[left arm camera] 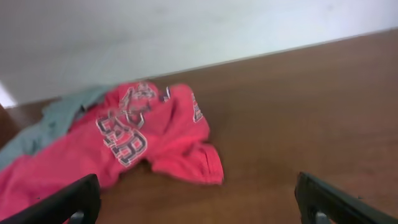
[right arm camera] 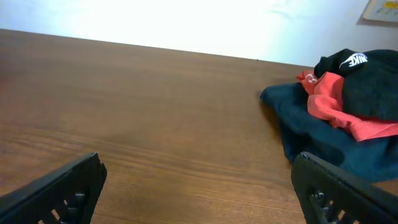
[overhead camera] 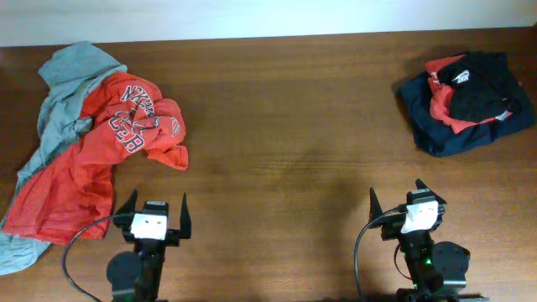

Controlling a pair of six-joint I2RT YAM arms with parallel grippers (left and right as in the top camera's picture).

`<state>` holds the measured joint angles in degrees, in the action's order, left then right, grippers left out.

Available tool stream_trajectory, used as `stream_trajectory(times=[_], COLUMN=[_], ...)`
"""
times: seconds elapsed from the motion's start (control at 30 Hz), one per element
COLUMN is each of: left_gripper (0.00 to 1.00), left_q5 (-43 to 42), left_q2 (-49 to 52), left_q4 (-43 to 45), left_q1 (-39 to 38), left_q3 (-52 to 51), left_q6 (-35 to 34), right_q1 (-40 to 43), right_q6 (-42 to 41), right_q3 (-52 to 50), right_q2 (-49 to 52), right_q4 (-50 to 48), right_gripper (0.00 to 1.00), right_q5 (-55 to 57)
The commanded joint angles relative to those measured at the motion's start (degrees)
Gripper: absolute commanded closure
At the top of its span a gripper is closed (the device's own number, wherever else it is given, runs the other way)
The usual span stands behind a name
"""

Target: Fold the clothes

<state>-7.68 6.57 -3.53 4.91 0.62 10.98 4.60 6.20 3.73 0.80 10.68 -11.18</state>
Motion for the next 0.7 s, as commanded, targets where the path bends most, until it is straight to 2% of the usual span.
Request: stream_trajectory(times=[0.0, 0.13, 0.67], left_gripper=[0.01, 0.01, 0.01], left_q5=[0.09, 0.17, -0.42], left_q2=[-3.1, -6.16, -6.27], left_q4=[-0.59, -0.63, -0.42], left_q1=[0.31, 0.96, 0.94], left_q3=[-0.11, -0.11, -0.11], left_q6=[0.74, 0.7, 0.26], right_q1=[-0.46, -0.46, -0.46], right_q6=[-0.28, -0.28, -0.28], right_q3=[-0.42, -0.42, -0.42], right_q2=[-0.59, -0.59, -0.59], right_q4=[0.17, 0.17, 0.17], right_gripper=[0.02, 0.01, 0.01], right_q5=[0.72, 0.74, 0.74])
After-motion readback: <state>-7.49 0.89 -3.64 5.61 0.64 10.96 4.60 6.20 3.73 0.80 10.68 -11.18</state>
